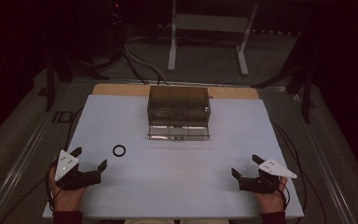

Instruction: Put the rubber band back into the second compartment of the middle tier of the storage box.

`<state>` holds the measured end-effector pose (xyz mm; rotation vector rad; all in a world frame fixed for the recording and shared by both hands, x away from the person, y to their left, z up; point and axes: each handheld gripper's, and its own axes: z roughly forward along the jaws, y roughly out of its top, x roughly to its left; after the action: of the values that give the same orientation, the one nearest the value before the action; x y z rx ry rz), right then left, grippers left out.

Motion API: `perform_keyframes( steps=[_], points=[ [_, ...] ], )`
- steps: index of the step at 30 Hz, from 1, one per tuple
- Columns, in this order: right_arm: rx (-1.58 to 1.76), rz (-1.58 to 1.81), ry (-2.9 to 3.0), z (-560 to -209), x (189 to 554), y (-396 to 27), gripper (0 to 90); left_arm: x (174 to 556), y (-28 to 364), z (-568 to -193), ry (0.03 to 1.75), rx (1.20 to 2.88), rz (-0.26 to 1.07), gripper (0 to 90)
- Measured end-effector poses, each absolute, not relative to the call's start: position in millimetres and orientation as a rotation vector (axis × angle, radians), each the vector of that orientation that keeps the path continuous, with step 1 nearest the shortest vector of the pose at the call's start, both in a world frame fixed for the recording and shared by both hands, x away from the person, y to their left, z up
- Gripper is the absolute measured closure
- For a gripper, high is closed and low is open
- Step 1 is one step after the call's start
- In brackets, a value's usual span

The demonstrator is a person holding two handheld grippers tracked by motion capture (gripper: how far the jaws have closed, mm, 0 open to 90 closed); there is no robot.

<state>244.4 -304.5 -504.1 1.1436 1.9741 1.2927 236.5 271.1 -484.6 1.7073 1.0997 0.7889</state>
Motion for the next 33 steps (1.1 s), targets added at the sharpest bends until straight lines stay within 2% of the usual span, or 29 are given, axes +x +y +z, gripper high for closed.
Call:
perform_keyframes(
  steps=[33],
  points=[
    [1.137, 1.297, 1.944, -500.4, 241.3, -303.8, 1.5, 244.6, 279.5, -470.4, 1.086, 1.645, 0.787, 0.2]
  ],
)
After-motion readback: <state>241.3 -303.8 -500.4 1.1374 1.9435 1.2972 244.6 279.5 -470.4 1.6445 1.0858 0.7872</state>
